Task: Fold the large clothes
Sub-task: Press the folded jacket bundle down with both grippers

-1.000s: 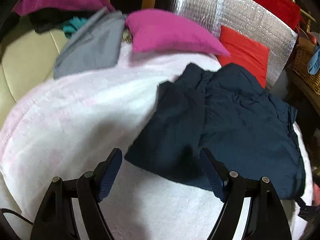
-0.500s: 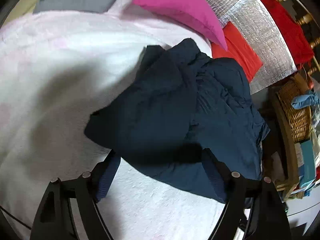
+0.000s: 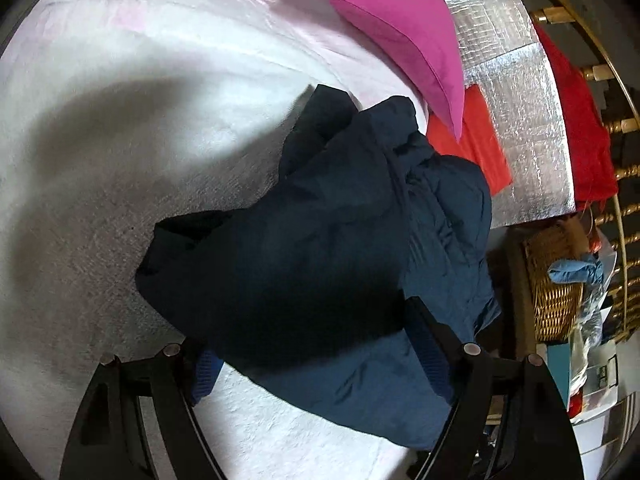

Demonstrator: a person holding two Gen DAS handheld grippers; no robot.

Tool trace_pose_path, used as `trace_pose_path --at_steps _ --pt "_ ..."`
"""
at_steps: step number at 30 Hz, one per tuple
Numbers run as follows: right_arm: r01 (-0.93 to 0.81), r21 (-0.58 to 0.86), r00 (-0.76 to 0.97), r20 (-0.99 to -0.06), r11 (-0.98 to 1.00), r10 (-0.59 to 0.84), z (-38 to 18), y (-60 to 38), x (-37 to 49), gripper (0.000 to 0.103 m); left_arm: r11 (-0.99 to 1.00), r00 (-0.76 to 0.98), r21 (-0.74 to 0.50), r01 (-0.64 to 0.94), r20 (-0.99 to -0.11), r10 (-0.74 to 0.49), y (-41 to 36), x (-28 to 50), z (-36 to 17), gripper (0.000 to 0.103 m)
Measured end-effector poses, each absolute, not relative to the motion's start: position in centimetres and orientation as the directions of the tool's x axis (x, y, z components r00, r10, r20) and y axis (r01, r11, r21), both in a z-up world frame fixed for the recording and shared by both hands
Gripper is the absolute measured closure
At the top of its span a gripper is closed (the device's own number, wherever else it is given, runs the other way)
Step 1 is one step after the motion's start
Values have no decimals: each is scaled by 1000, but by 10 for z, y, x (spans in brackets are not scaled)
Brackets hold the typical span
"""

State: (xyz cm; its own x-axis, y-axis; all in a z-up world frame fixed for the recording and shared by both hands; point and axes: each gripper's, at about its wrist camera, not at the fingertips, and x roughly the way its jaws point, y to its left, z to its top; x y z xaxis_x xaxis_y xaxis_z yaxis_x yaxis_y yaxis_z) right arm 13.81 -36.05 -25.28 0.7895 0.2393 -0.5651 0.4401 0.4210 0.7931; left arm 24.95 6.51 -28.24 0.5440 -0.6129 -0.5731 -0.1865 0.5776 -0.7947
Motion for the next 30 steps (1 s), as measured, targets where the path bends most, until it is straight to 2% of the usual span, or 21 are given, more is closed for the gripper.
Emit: trace_pose_path --at_steps 4,5,8,9,10,14,22,30 --pt "424 828 833 -515 367 201 -254 -369 132 14 573 558 -798 -185 -566 -607 61 250 -282 20" --pt "426 830 839 -512 361 186 -255 -371 132 15 571 561 -799 -186 -564 -606 62 249 -282 23" --pt "465 806 827 -543 366 144 -258 -374 133 31 567 570 -800 -195 -563 -598 65 249 -284 33" --pt "482 796 817 -559 367 141 -260 -376 135 43 568 574 -800 -195 -563 -595 66 249 -284 37" --pt "486 795 814 -563 362 143 -263 -377 137 49 569 577 -800 -193 -561 -594 67 248 -284 38" --pt "495 785 806 -575 373 140 -263 -378 140 51 572 579 -799 -185 -559 -594 69 246 -284 41" --pt "502 776 798 -586 381 141 -265 -379 136 54 559 585 -808 -186 -548 -598 65 247 -287 37" --pt "527 721 771 -628 450 105 -259 -367 144 64 579 611 -800 -157 -540 -579 66 243 -280 59"
